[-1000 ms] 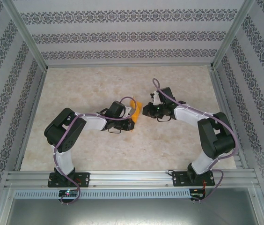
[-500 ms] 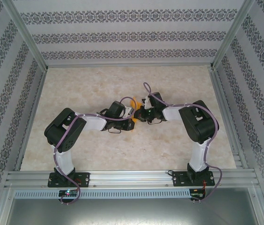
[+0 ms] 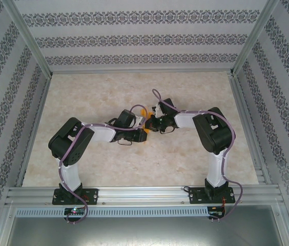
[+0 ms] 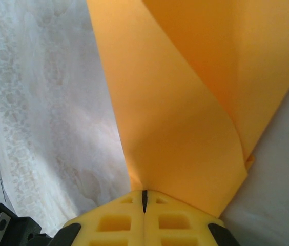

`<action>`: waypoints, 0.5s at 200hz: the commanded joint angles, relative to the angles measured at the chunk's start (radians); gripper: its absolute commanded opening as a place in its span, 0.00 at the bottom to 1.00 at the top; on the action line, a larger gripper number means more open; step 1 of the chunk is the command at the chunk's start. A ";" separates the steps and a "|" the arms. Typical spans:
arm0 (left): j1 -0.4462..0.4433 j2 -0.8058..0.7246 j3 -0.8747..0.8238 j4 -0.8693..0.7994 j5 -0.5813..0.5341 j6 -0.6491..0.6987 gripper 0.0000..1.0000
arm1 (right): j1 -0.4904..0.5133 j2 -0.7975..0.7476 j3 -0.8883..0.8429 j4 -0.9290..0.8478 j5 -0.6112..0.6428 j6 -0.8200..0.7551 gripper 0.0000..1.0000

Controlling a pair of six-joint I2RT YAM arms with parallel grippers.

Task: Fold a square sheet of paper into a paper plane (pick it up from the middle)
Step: Fold the wing for the fifth time at the center of the table.

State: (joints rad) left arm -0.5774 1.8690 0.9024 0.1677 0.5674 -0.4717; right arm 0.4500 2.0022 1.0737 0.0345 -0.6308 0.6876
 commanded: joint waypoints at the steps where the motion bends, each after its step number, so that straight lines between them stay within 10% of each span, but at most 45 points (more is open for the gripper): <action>1: 0.022 -0.016 0.025 -0.044 0.043 -0.039 0.15 | 0.003 0.061 -0.014 -0.055 0.104 -0.046 0.03; 100: 0.121 0.074 0.109 0.070 0.070 -0.128 0.16 | 0.004 0.058 -0.040 -0.018 0.068 -0.049 0.01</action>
State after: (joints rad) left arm -0.4744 1.9129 0.9676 0.1852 0.6060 -0.5709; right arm 0.4496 2.0060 1.0714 0.0563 -0.6373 0.6735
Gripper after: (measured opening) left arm 0.157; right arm 0.049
